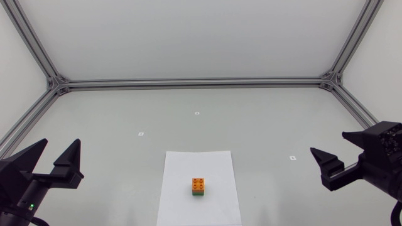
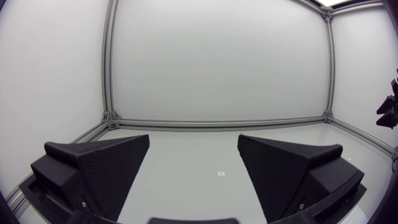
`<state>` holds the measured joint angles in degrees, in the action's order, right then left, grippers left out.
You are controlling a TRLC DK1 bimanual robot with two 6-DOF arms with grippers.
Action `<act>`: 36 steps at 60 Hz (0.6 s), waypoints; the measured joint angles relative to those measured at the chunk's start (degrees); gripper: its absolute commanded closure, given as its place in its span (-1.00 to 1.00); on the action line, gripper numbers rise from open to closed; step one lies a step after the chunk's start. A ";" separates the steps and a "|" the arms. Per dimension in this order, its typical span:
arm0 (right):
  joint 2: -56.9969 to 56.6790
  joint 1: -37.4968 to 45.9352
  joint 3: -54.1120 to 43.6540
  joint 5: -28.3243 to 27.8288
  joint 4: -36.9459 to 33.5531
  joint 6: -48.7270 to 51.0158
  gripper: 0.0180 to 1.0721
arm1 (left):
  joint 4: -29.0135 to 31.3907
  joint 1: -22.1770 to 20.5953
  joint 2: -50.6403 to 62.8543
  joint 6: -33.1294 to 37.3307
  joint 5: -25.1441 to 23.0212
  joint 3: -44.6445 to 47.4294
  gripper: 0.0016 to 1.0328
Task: Pick up the orange 2x2 brick with the right arm and stack it on top of the green 2x2 brick in the center
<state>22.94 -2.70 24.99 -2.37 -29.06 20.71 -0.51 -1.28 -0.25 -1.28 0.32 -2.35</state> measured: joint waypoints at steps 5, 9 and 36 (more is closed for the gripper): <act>-1.95 0.68 -2.73 0.04 2.60 -1.29 -0.91 | 0.02 0.00 0.00 0.00 0.00 0.00 -0.92; -3.58 0.76 -4.44 0.07 4.87 -2.49 -0.91 | 0.02 0.00 0.00 0.02 0.00 0.00 -0.92; -14.62 1.70 -15.65 1.09 18.67 -11.98 -0.91 | 0.02 0.00 0.00 0.00 0.02 0.00 -0.92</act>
<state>8.32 -0.99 9.34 -1.28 -10.39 8.73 -0.49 -1.28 -0.25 -1.28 0.34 -2.35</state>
